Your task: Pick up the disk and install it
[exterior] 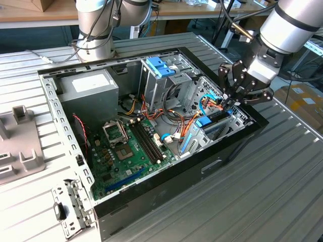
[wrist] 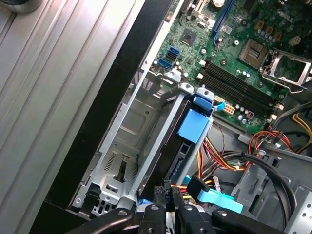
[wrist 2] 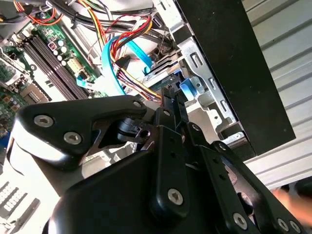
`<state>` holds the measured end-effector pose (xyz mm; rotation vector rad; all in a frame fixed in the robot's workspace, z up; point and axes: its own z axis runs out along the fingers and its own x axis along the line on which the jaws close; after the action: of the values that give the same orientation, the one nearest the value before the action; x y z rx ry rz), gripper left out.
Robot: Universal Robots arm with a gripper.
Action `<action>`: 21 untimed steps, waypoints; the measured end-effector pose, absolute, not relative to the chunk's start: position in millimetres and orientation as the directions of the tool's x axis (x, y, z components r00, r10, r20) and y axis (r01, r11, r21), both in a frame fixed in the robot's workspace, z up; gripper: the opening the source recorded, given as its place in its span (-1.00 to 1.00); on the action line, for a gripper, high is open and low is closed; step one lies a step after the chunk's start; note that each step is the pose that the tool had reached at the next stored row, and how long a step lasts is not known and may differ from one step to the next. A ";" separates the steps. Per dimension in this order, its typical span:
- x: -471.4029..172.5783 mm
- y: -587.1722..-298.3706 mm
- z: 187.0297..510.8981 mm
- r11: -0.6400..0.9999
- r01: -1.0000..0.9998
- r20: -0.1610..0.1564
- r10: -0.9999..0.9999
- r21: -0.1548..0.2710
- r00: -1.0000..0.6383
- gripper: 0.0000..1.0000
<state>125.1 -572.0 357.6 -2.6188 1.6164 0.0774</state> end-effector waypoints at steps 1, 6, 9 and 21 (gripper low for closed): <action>125.1 -572.0 357.6 -0.442 -0.897 -0.076 -0.894 -0.027 0.442 -0.66; 125.1 -572.0 357.6 -0.420 -0.907 -0.075 -0.904 -0.027 0.420 -0.66; 125.1 -572.0 357.6 -0.408 -0.912 -0.075 -0.909 -0.027 0.409 -0.66; 125.1 -572.0 357.5 -0.346 -0.938 -0.075 -0.935 -0.027 0.347 -0.66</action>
<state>125.1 -572.0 357.5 -2.5236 1.7579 0.0713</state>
